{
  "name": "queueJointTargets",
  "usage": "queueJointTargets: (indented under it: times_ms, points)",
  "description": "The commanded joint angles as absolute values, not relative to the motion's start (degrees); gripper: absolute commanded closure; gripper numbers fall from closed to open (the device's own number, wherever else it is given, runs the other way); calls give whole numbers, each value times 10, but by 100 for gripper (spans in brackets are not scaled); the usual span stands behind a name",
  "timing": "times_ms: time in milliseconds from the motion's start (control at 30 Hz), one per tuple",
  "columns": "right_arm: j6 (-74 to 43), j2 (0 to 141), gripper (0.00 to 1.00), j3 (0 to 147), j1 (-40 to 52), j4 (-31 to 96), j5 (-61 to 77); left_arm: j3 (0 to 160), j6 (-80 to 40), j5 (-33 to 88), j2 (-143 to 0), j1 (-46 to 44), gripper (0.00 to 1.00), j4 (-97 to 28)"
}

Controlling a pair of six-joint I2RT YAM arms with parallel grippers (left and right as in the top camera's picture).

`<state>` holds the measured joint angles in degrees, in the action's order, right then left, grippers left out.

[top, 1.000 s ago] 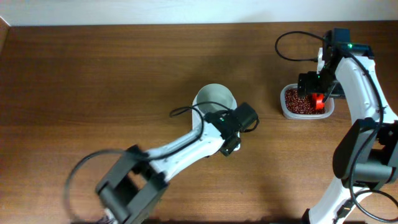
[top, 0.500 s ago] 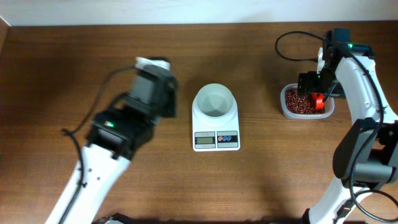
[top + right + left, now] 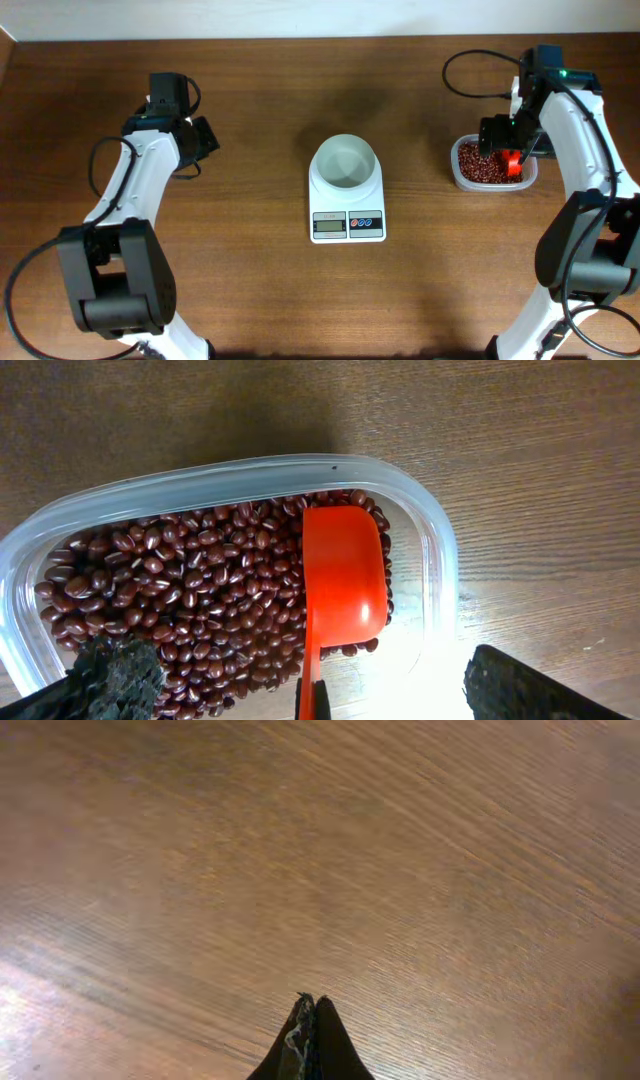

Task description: Scoop item into bowl and weigh 50g on scale

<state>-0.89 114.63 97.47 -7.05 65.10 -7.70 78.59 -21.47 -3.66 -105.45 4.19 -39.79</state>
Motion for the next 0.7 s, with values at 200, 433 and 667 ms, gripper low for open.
queueJointTargets:
  times_ms: [200, 433, 667]
  points:
    - [-9, 1152, 1, 971, -68, 651, -84, 832, -132, 52, -952, -8, 100, -498]
    - [-9, 1152, 1, 971, -68, 651, -84, 828, -134, 75, -901, -163, 100, -588]
    - [-9, 1152, 2, 971, -68, 651, -84, 733, -134, 58, -902, -352, 100, -547]
